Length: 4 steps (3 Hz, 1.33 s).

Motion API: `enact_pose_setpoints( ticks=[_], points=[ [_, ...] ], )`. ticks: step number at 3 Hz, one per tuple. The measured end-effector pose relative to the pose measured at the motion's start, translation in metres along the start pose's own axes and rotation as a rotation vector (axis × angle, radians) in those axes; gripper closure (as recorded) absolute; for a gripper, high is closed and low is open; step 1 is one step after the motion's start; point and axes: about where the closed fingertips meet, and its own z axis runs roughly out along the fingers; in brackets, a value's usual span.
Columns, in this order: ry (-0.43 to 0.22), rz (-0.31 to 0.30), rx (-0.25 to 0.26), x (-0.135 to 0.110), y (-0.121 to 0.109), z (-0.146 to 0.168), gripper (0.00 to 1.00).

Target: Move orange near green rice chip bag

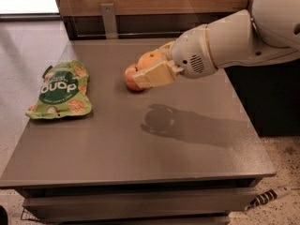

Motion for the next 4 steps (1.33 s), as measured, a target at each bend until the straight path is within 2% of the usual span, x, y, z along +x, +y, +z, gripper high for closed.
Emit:
enact_pose_setpoints(
  ticks=[1, 2, 4],
  points=[
    [-0.073, -0.090, -0.089, -0.013, 0.032, 0.024, 1.00],
    [-0.073, -0.090, -0.089, -0.013, 0.032, 0.024, 1.00],
    [-0.061, -0.055, -0.133, 0.002, 0.055, 0.112, 1.00]
  ],
)
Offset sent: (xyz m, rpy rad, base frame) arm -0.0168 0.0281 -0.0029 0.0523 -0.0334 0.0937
